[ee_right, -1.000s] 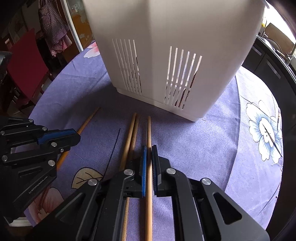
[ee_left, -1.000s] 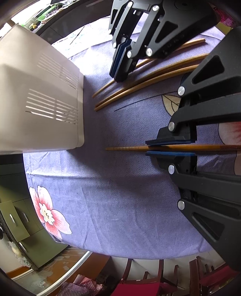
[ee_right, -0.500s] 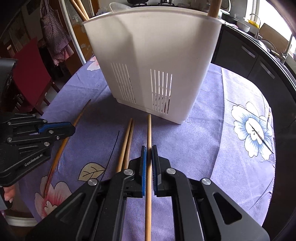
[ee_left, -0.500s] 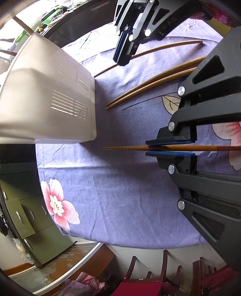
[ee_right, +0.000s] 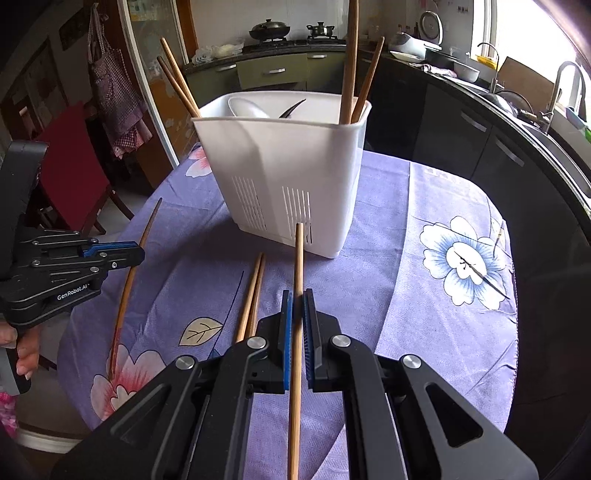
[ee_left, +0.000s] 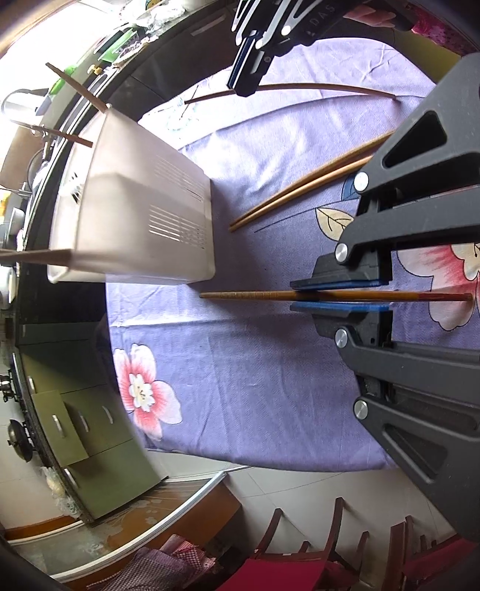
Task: Organize utensils
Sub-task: 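Lift both chopsticks upright and lower them into the white holder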
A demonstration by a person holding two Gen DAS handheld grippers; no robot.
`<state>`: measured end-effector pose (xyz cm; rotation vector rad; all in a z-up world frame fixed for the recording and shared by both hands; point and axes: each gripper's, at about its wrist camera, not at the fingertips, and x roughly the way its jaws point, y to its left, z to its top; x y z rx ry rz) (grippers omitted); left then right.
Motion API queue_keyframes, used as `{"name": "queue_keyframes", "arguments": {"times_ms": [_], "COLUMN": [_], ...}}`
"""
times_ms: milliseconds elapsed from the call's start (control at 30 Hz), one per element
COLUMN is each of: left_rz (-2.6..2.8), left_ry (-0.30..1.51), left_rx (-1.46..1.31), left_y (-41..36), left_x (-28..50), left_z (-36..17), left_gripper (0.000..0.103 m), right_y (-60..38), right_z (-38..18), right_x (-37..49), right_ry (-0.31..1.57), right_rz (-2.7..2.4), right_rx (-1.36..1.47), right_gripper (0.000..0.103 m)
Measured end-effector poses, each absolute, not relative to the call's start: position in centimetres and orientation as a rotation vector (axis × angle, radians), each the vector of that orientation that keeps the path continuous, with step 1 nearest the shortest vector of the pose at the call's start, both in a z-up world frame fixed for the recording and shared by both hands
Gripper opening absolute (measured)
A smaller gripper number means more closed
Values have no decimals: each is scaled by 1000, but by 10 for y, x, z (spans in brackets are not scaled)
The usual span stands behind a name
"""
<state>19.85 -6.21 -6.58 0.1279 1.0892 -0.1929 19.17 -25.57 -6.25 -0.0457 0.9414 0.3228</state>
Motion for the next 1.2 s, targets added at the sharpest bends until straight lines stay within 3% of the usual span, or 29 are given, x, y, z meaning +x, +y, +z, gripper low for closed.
{"name": "queue_keyframes", "arguments": {"times_ms": [1200], "left_rz": [-236], "left_ry": [916], "left_rx": [131], "left_y": [-65], "left_x": [156], "left_z": [24], "left_gripper": [6], "right_y": [-254], "right_z": [45], "right_x": [129], "right_ry": [727], "right_rz": [342], "right_rx": [-66], "right_gripper": [6]}}
